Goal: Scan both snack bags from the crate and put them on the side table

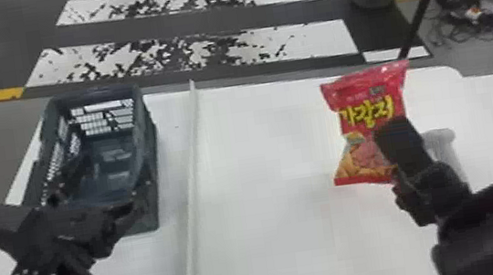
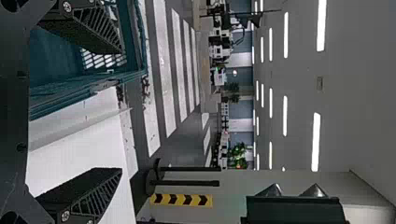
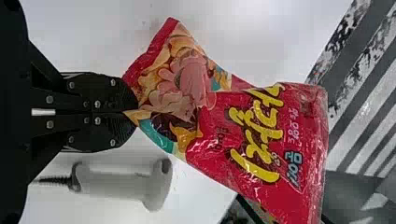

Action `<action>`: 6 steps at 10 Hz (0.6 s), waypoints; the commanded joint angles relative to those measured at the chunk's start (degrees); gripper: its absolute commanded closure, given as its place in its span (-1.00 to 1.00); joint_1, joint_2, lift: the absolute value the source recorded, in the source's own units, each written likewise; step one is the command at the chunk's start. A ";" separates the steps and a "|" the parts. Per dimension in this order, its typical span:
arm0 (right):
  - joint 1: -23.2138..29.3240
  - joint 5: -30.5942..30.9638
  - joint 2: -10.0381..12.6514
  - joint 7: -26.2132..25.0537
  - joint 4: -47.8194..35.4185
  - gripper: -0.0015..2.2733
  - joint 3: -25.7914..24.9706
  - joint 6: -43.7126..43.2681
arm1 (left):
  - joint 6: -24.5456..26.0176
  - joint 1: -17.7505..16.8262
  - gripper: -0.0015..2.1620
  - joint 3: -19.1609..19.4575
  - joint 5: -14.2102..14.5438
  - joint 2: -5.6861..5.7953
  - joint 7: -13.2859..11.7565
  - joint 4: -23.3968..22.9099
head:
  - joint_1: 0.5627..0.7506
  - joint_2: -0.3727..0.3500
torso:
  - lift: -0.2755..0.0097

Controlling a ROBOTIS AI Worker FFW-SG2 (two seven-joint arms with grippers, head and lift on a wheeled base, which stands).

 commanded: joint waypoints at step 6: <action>-7.85 41.85 -7.05 -1.66 23.01 0.98 28.42 -1.36 | 0.08 -0.19 -0.91 0.60 0.42 0.45 0.00 0.17 | 0.41 -0.12 | 0.32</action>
